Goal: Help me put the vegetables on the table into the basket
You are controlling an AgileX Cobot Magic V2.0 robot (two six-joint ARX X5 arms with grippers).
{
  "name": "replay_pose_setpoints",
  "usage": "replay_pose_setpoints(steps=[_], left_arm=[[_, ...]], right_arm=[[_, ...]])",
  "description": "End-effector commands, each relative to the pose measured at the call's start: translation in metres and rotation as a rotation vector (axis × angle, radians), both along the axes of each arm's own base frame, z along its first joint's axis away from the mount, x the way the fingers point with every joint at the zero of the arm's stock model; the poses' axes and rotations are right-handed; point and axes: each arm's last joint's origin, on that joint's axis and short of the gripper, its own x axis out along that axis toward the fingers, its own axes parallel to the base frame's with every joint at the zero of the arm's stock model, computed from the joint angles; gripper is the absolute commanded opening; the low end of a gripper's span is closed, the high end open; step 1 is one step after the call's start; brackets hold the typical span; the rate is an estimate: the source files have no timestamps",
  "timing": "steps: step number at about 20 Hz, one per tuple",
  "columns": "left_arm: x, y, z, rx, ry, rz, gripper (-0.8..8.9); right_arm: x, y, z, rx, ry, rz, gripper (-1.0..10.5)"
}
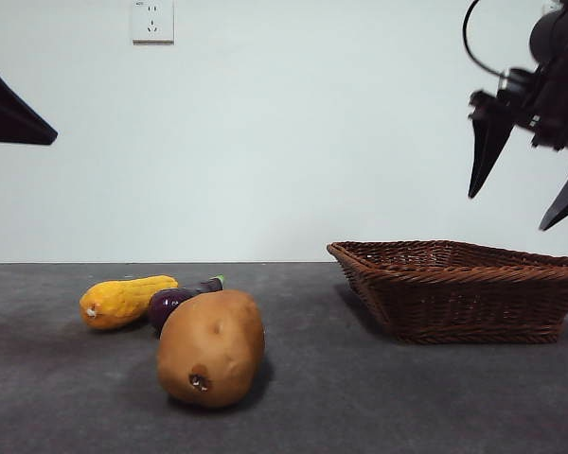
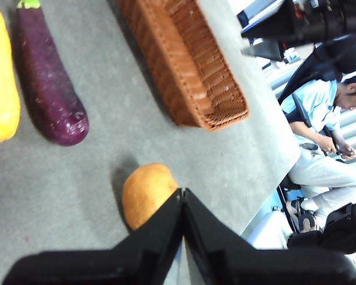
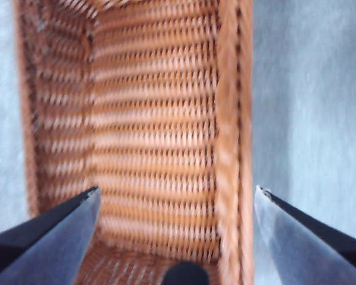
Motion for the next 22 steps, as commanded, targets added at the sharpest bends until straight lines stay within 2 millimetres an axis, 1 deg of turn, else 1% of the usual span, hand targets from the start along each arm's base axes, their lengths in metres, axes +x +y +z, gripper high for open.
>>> replay_pose_setpoints(steps=[1,3,7,8,11,12,13,15,18,20,22], left_arm=[[0.004,0.0,-0.003,0.01,-0.002,-0.013,-0.04],[0.006,0.0,-0.006,0.011,0.016,-0.013,-0.04],[0.009,0.0,-0.01,0.022,0.023,-0.019,-0.04],[0.009,0.0,-0.01,0.024,0.022,-0.018,-0.04],[0.01,0.0,-0.011,0.038,0.022,-0.001,-0.04],[0.01,0.0,-0.011,0.034,0.029,0.002,-0.04],[0.01,0.0,-0.011,0.027,0.044,0.009,-0.04],[0.017,0.001,-0.009,0.035,0.083,0.042,-0.04],[0.036,0.003,0.001,0.171,0.145,0.161,0.1],[0.055,0.001,0.013,0.282,0.173,0.187,1.55],[0.075,-0.005,0.023,0.378,0.216,0.162,3.54]], right_arm=[[0.014,0.0,-0.015,-0.023,0.031,0.013,4.4],[0.022,0.0,-0.027,-0.039,0.055,0.022,4.4],[0.032,0.0,-0.055,-0.045,0.109,0.046,4.4],[0.033,0.0,-0.062,-0.046,0.124,0.054,4.2],[0.036,0.0,-0.076,-0.042,0.161,0.059,1.7],[0.036,0.0,-0.077,-0.044,0.161,0.067,0.7],[0.037,0.0,-0.077,-0.045,0.152,0.081,-0.2],[0.036,0.0,-0.076,-0.045,0.154,0.082,-0.2],[0.033,-0.001,-0.071,-0.045,0.157,0.083,-0.2],[0.029,-0.001,-0.062,-0.05,0.144,0.103,-0.2],[0.025,-0.001,-0.052,-0.05,0.133,0.102,-0.2]])
